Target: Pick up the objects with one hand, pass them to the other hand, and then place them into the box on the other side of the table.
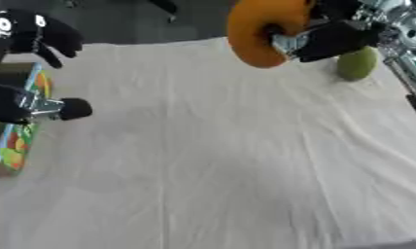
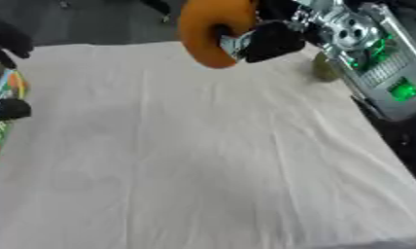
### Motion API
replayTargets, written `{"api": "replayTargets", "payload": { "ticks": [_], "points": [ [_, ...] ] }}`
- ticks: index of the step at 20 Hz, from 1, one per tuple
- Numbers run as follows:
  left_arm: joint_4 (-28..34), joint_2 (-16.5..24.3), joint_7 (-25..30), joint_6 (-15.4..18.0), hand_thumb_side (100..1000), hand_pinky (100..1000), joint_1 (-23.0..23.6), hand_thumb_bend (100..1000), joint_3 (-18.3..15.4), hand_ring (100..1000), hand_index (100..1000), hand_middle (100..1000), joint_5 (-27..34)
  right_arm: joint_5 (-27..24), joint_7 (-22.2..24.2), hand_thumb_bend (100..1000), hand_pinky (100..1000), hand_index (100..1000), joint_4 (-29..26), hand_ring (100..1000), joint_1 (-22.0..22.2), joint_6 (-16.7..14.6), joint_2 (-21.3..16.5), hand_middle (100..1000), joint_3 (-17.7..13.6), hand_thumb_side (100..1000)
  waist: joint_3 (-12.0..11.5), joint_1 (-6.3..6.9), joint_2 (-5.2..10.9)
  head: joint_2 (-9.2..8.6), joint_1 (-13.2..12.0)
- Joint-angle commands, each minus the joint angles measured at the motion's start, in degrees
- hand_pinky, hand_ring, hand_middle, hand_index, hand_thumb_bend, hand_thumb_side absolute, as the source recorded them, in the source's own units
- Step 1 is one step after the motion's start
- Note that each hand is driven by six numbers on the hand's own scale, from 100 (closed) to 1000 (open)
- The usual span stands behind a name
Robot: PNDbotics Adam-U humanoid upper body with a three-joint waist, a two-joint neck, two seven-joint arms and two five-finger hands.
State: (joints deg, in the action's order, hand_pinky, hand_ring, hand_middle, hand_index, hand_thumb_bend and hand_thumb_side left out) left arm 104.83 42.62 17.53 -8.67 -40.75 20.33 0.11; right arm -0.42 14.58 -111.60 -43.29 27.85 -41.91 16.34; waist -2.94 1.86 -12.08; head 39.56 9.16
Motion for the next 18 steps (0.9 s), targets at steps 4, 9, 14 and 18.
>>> {"api": "replayTargets", "payload": {
  "ticks": [4,9,14,18],
  "points": [
    [1.6,0.1,-0.5,1.9,340,662,-2.1,840,0.5,721,793,680,-0.7,-2.1,-2.1,100,675,578,-1.0,567,-1.9,0.7,2.4,435,0.5,100,0.0,0.12,1.49,-1.14,-0.1],
    [2.1,-0.9,-1.5,3.4,347,664,-2.8,850,1.6,723,783,683,-1.5,-4.4,-4.7,100,676,580,-0.9,568,-2.5,1.1,5.2,435,1.9,100,0.0,0.18,1.52,-1.21,0.0],
    [3.0,-1.4,-3.9,6.1,319,660,-3.3,844,2.4,712,778,668,-1.9,-5.1,-5.1,100,684,580,-0.5,580,-3.4,1.5,6.4,435,3.6,100,-0.1,0.21,1.53,-1.13,0.2],
    [3.1,-2.0,-9.0,9.1,307,651,-3.4,810,3.1,707,780,658,1.5,-6.6,-6.2,100,697,580,0.0,625,-4.2,1.7,6.9,435,4.0,100,-0.1,0.16,1.54,-1.26,0.2]
  ]
}}
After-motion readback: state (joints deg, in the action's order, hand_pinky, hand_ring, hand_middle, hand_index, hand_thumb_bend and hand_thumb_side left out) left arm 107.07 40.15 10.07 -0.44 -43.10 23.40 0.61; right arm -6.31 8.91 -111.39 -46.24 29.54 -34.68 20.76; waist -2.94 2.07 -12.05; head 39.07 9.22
